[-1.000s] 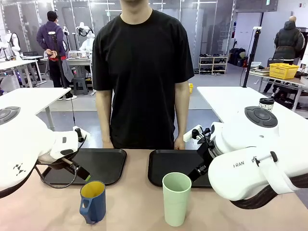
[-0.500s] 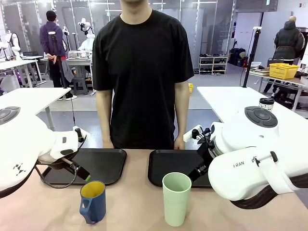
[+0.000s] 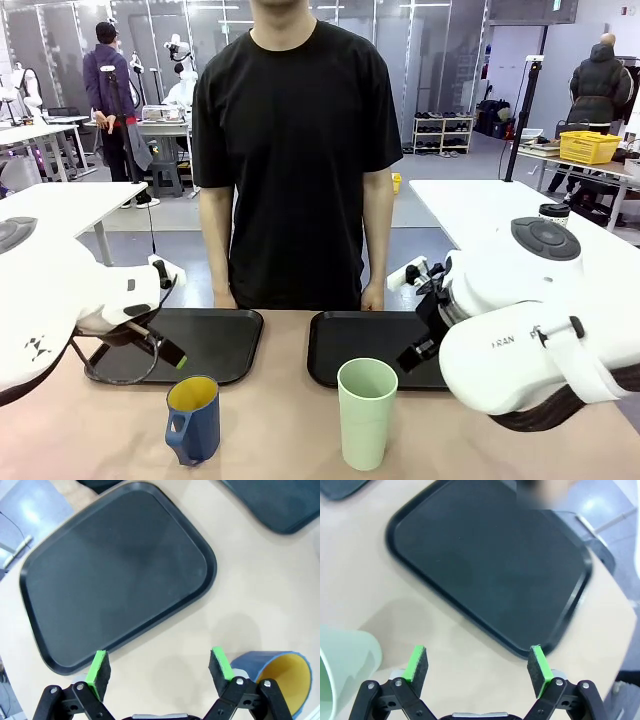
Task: Sort and store the cups by type.
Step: Pick up the Reusable plastic cup.
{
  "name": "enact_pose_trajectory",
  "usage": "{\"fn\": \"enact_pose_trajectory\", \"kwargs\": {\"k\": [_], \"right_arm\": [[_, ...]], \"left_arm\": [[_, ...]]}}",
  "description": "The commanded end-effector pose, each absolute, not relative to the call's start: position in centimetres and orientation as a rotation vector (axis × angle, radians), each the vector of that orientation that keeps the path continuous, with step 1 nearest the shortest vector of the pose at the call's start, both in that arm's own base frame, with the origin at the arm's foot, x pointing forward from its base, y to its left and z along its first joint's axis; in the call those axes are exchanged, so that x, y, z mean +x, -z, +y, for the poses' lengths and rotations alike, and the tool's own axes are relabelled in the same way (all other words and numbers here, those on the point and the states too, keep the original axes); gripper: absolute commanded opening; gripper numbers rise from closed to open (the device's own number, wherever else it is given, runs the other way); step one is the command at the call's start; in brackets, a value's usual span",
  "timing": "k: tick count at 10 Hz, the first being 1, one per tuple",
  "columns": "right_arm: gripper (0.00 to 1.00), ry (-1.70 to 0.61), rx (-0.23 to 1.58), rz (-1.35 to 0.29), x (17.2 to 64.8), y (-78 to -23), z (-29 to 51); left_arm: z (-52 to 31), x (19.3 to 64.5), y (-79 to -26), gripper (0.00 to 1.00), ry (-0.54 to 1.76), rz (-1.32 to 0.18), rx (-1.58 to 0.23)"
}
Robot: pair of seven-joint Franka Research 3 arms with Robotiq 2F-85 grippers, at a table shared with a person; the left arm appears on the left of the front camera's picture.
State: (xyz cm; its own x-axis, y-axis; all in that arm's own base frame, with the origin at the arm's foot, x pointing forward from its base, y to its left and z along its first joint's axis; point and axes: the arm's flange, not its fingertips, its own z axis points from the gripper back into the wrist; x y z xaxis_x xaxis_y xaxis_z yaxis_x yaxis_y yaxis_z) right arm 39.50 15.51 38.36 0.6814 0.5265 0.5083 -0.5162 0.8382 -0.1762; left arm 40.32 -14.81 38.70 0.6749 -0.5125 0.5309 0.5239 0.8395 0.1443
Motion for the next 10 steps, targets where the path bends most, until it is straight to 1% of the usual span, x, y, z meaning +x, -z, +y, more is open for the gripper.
{"fn": "enact_pose_trajectory", "kwargs": {"k": [1, 2, 4, 9, 10], "right_arm": [[1.0, -0.447, -0.185, -0.613, 36.8, -43.3, 17.8], [1.0, -0.411, -0.222, -0.614, 35.6, -45.4, 18.4], [1.0, -0.385, -0.215, -0.684, 33.2, -48.4, 19.3], [1.0, -0.312, -0.132, -0.663, 30.8, -49.6, 20.4], [1.0, -0.371, -0.184, -0.687, 31.3, -49.8, 20.1]], "left_arm": [[-15.3, 38.7, -41.3, 1.0, 0.561, -0.664, -0.002], [-15.4, 38.2, -42.6, 1.0, 0.563, -0.674, -0.011], [-16.2, 36.0, -45.2, 1.0, 0.565, -0.708, -0.015], [-16.4, 34.6, -45.8, 1.0, 0.576, -0.719, -0.022], [-16.3, 34.5, -45.9, 1.0, 0.618, -0.716, -0.041]]}}
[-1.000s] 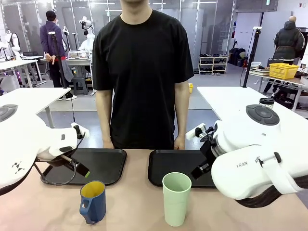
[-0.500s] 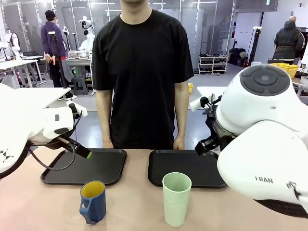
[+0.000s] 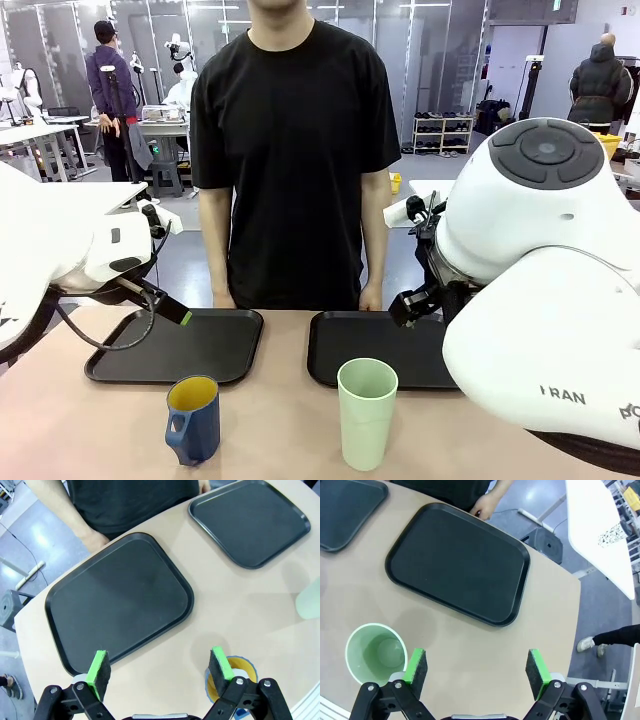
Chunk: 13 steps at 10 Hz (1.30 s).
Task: Sort and store the cups by type.
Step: Pick up the Reusable plastic cup.
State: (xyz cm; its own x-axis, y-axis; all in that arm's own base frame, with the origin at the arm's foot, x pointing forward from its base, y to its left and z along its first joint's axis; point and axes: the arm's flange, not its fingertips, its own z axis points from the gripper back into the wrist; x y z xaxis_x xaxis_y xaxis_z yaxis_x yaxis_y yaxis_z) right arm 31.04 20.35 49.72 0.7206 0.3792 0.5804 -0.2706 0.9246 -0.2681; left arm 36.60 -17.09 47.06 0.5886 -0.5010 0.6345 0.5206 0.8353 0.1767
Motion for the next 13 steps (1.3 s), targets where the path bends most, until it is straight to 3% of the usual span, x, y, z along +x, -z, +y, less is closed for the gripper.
{"fn": "enact_pose_trajectory", "kwargs": {"k": [1, 6, 13], "right_arm": [[1.0, -0.371, -0.184, -0.687, 31.3, -49.8, 20.1], [1.0, -0.369, -0.18, -0.68, 31.1, -49.8, 20.3], [1.0, -0.144, -0.064, -0.443, 43.0, -45.6, 8.8]], "left_arm": [[-16.9, 36.7, -47.1, 1.0, 0.589, -0.732, -0.024], [-16.9, 36.7, -47.1, 1.0, 0.591, -0.73, -0.032], [-6.9, 47.9, -41.3, 1.0, 0.392, -0.664, -0.151]]}}
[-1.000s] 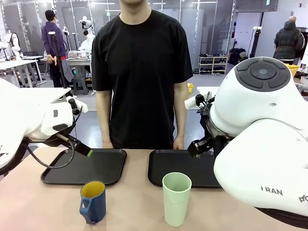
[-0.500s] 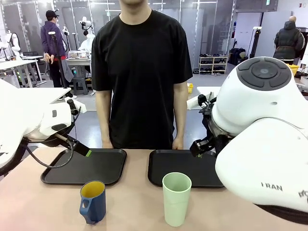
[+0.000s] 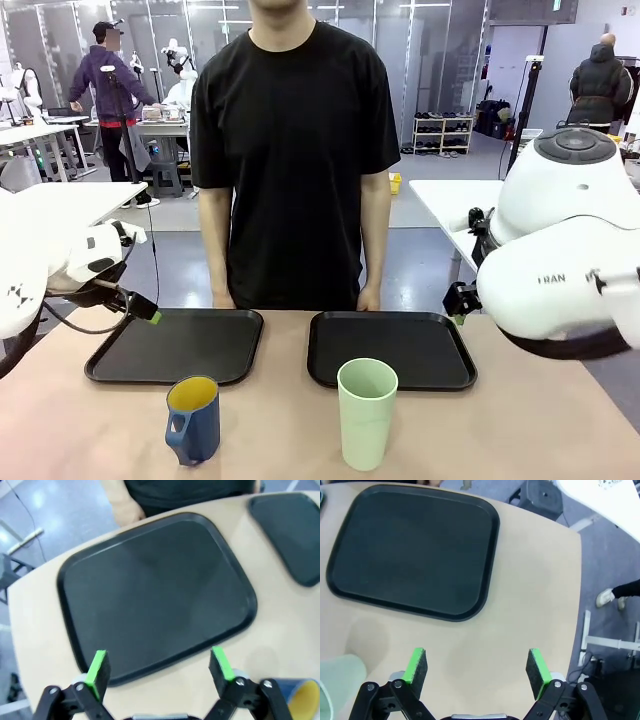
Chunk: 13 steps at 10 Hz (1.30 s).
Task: Sort and store the cups by type.
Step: Pick up the Reusable plastic cup.
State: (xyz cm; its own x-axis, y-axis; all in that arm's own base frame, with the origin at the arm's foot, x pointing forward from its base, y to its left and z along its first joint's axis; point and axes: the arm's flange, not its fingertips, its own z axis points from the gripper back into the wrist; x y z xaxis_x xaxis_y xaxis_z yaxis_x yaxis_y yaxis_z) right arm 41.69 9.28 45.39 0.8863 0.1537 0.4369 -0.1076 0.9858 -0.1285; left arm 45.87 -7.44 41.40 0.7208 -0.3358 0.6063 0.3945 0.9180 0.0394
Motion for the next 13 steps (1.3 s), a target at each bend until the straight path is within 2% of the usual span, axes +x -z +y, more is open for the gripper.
{"fn": "enact_pose_trajectory", "kwargs": {"k": [1, 4, 13], "right_arm": [[1.0, -0.112, -0.057, -0.419, 43.71, -45.2, 7.63], [1.0, -0.086, -0.053, -0.38, 44.47, -44.9, 6.75], [1.0, -0.098, -0.062, -0.405, 44.09, -44.26, 6.73]], "left_arm": [[-6.31, 48.44, -41.07, 1.0, 0.366, -0.652, -0.14], [-5.81, 48.53, -41.06, 1.0, 0.364, -0.652, -0.118], [-6.16, 47.69, -41.32, 1.0, 0.343, -0.65, -0.114]]}}
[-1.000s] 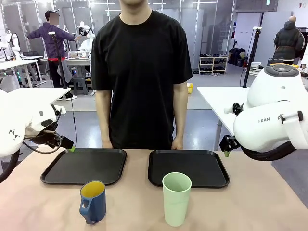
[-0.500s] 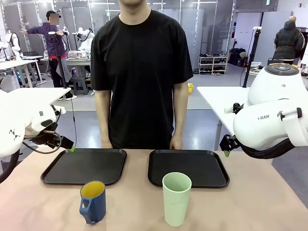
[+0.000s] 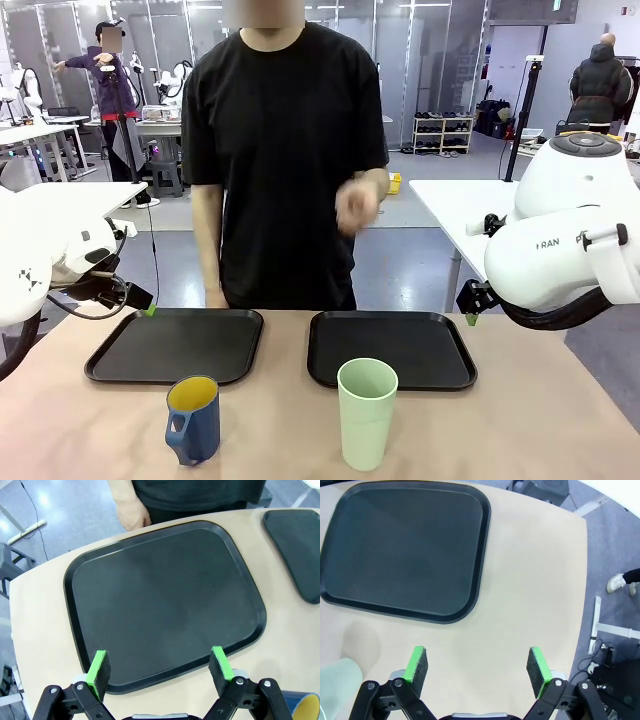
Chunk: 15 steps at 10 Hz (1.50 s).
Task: Sort and store the cups by type.
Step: Pick up the Reusable plastic cup.
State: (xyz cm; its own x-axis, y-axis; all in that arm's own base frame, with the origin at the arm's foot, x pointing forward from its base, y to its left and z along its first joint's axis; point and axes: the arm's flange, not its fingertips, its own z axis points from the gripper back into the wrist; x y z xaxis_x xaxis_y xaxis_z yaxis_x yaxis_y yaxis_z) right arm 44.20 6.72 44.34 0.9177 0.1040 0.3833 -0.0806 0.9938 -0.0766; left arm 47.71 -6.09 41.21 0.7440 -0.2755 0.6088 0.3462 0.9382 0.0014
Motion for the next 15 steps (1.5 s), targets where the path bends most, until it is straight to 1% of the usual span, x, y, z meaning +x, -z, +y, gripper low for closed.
{"fn": "enact_pose_trajectory", "kwargs": {"k": [1, 8, 9, 11, 12, 13, 14, 15], "right_arm": [[1.0, -0.098, -0.062, -0.405, 44.1, -44.3, 6.7], [1.0, -0.095, -0.06, -0.397, 44.2, -44.3, 6.7], [1.0, -0.202, -0.101, -0.434, 44.0, -44.6, 7.0], [1.0, -0.559, -0.231, -0.418, 42.9, -45.0, 7.5], [1.0, -0.817, -0.249, -0.403, 42.2, -45.4, 7.8], [1.0, -1.007, -0.247, -0.336, 41.8, -45.5, 7.9], [1.0, -1.136, -0.281, -0.265, 41.7, -45.4, 8.1], [1.0, -1.248, -0.274, -0.24, 41.7, -45.3, 8.3]], "left_arm": [[-6.2, 47.7, -41.3, 1.0, 0.343, -0.65, -0.114], [-6.2, 47.7, -41.3, 1.0, 0.343, -0.65, -0.114], [-6.2, 47.7, -41.3, 1.0, 0.343, -0.65, -0.114], [-6.2, 47.7, -41.3, 1.0, 0.343, -0.65, -0.114], [-6.2, 47.7, -41.3, 1.0, 0.343, -0.65, -0.114], [-6.2, 47.7, -41.3, 1.0, 0.343, -0.65, -0.114], [-6.2, 47.7, -41.3, 1.0, 0.343, -0.65, -0.114], [-6.2, 47.7, -41.3, 1.0, 0.343, -0.65, -0.114]]}}
